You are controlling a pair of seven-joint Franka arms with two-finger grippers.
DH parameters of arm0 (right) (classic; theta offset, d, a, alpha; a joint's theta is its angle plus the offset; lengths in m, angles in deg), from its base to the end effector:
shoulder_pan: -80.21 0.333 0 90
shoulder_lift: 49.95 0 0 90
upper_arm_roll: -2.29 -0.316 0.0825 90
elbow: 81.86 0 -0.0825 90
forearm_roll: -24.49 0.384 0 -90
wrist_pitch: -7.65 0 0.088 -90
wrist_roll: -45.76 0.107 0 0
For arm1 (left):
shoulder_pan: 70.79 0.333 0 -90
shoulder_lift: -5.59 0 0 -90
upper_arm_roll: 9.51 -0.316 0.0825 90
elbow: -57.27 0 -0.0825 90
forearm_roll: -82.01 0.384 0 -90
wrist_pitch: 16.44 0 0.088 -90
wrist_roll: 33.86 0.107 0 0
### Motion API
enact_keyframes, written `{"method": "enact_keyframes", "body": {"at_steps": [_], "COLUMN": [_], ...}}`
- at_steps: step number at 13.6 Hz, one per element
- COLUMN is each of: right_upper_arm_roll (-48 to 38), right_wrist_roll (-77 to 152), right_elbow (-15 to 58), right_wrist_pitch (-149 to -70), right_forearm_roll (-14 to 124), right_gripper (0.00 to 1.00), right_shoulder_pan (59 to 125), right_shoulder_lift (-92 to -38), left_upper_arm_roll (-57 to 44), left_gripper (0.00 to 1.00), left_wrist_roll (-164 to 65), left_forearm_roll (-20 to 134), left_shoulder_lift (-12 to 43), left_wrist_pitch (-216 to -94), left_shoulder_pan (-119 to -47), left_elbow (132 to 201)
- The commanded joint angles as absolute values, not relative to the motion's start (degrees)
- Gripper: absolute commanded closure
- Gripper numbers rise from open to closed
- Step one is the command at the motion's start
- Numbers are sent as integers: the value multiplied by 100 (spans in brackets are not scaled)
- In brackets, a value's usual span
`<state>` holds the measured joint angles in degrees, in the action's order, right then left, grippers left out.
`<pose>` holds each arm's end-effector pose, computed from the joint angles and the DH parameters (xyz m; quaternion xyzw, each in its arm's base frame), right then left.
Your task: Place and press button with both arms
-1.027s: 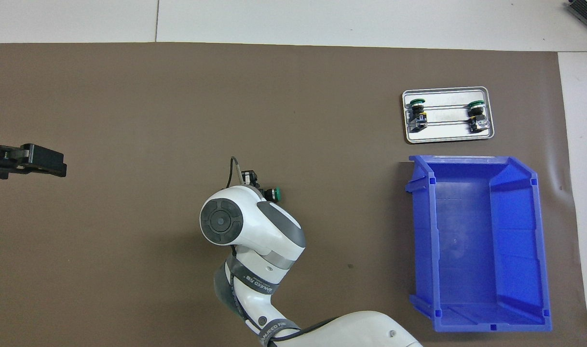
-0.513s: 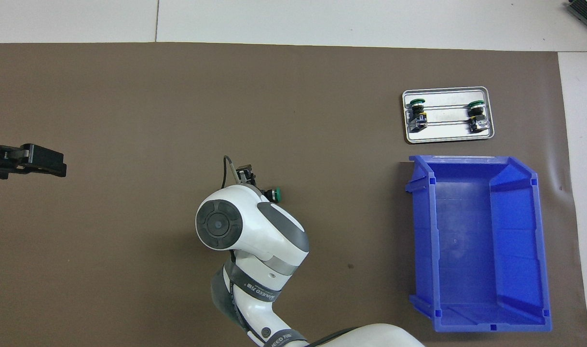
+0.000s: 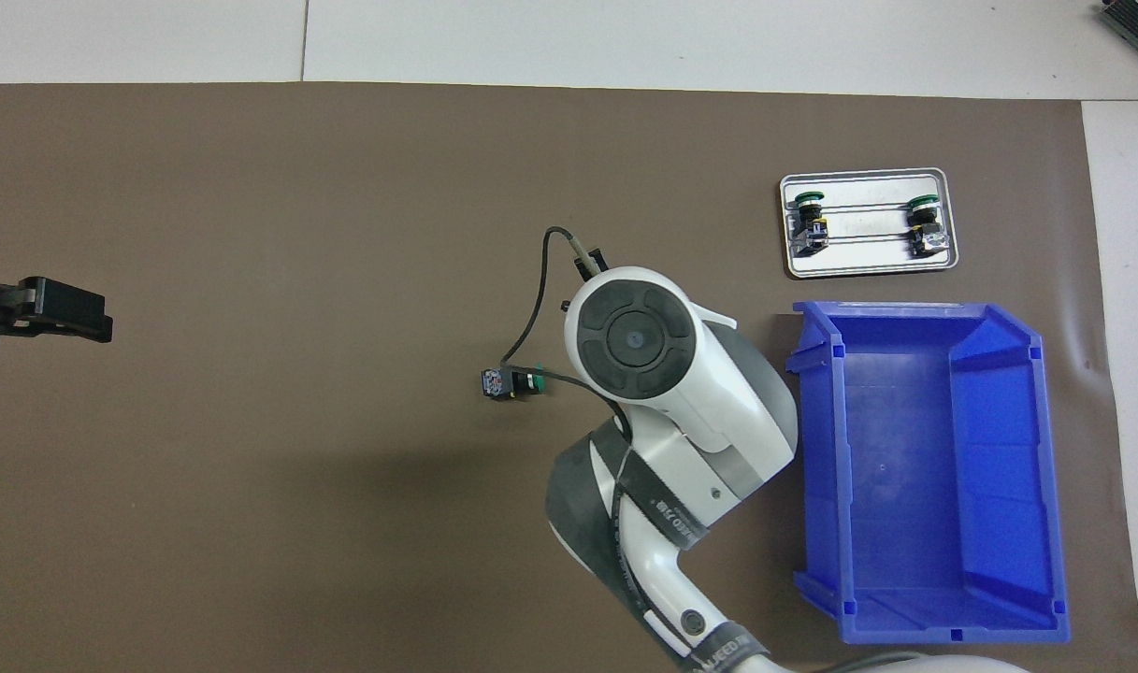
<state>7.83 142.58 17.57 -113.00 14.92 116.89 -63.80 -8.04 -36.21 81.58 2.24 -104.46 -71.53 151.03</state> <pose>0.5514 0.3293 0.4507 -0.8563 0.5052 -0.1053 0.0201 0.5315 -0.0217 0.6224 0.9998 0.0012 -0.0210 0.0022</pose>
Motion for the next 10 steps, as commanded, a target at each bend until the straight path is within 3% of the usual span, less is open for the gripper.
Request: {"method": "enact_keyframes", "body": {"at_steps": [1,5,10], "right_upper_arm_roll": [721,730,730], "right_wrist_roll": [12904,10645,8158], "right_elbow": [2009,2465,2466], "right_wrist_pitch": [-10962,-10399,-9572], "right_forearm_roll": [1963,2167,2211], "right_gripper": [0,0,0], "right_shoulder_pan": [11179,10221,9043], "right_shoulder_lift": [-5920,-5137,-4732], "left_upper_arm_roll": [-767,-714,-697], "left_gripper": [0,0,0], "left_wrist_roll": [-3676,-3676,-3650], "left_forearm_roll": [8148,8140,8148], "left_shoulder_lift": [111,102,102], "left_wrist_pitch": [-10451,-10477,-10468], "left_shoulder_pan": [-7087,-7184,-7202], "left_elbow": [15184,15219,15227]}}
